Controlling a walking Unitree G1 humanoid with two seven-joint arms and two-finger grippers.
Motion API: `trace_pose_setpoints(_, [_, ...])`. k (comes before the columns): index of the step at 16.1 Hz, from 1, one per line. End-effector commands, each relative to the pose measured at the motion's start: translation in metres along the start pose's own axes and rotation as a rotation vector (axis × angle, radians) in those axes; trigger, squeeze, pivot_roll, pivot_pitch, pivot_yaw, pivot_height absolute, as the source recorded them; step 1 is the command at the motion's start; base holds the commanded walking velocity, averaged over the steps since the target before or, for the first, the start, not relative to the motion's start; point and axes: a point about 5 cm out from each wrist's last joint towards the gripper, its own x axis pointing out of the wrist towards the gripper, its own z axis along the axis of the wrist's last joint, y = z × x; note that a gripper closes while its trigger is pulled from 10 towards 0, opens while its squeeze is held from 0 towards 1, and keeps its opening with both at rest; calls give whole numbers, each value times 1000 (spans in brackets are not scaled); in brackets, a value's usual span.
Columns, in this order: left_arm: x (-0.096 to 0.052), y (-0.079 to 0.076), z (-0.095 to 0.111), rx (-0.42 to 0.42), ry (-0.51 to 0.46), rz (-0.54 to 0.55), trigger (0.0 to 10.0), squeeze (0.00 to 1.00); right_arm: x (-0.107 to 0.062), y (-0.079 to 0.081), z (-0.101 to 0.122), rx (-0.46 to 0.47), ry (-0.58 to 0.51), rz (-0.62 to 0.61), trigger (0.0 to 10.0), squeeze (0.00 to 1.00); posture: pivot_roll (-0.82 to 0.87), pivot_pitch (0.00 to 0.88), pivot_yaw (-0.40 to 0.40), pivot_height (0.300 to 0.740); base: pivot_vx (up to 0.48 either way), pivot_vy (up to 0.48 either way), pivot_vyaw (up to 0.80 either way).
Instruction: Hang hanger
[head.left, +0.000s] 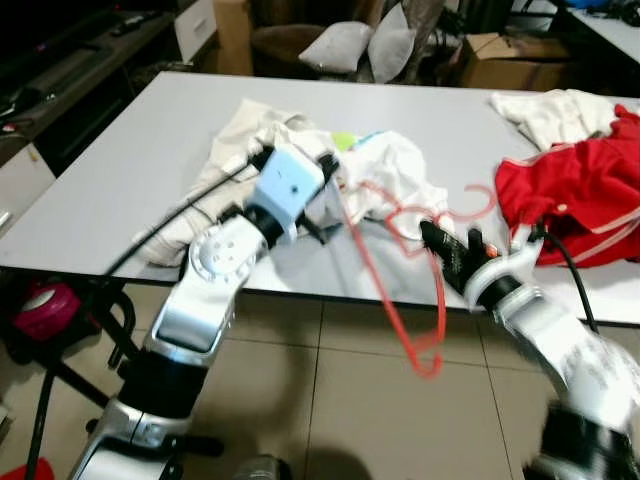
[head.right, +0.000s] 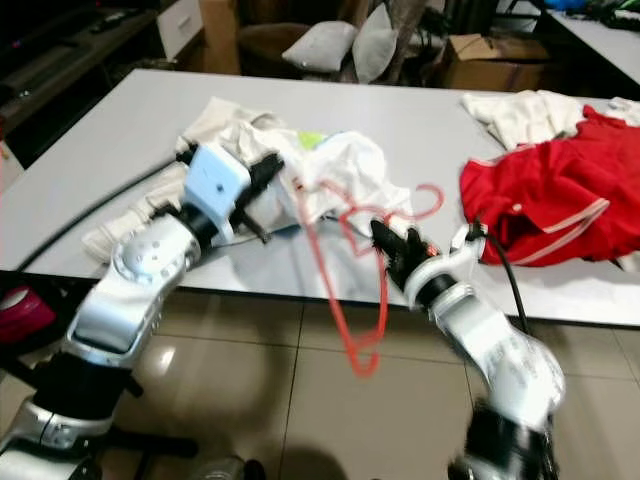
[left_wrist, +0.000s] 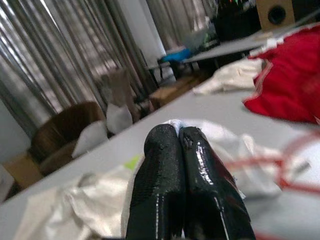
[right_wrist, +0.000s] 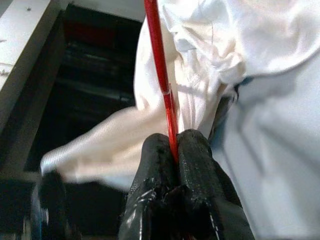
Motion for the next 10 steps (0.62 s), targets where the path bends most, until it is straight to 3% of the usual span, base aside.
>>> trace_pose_setpoints(1, [3,1,6,7,-33,9,0,0,0,10,-2,-12,23,37,10000,0,-2,7,25,740,0,0,0])
trace_pose_setpoints(4, [4,-3,20,14,-129,-40,0,0,-4,9,-7,25,15,27,10000,0,-3,4,32,740,0,0,0])
trace_pose_setpoints(7, [-3,-17,13,41,-109,-179,0,0,0,14,7,65,-40,52,10000,0,1,2,30,740,0,0,0])
trace_pose_setpoints(10, [-9,-22,19,60,-163,-251,0,0,7,2,10,126,-27,12,10000,0,12,0,22,740,0,0,0])
